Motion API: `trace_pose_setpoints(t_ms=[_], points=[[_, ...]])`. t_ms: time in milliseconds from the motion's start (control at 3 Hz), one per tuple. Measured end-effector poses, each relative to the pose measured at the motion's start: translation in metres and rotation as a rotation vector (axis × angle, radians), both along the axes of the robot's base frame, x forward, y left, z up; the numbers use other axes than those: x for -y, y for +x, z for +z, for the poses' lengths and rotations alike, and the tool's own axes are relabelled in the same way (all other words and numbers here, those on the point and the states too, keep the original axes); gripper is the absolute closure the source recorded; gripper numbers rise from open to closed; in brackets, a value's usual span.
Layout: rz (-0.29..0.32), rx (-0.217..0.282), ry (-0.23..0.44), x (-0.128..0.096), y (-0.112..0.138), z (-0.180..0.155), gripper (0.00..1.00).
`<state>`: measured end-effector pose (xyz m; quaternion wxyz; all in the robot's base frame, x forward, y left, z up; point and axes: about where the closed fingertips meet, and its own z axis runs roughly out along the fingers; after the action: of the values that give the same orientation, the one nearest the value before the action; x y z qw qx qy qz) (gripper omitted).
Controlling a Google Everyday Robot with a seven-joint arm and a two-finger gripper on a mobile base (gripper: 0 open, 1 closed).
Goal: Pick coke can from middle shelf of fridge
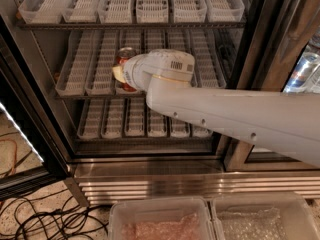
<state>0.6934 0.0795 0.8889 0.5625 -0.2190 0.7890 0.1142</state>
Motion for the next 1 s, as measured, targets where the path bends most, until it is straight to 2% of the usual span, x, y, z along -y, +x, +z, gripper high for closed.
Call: trace_pose_setpoints(t_ms=[333, 667, 1000], points=[[0.006, -0.051, -0.069, 0.012, -0.031, -0.013, 1.00], [-0.021, -0.133, -0.068, 0.026, -0.055, -0.026, 1.00], [-0.028, -0.176, -0.023, 0.023, -0.060, -0.028, 1.00]])
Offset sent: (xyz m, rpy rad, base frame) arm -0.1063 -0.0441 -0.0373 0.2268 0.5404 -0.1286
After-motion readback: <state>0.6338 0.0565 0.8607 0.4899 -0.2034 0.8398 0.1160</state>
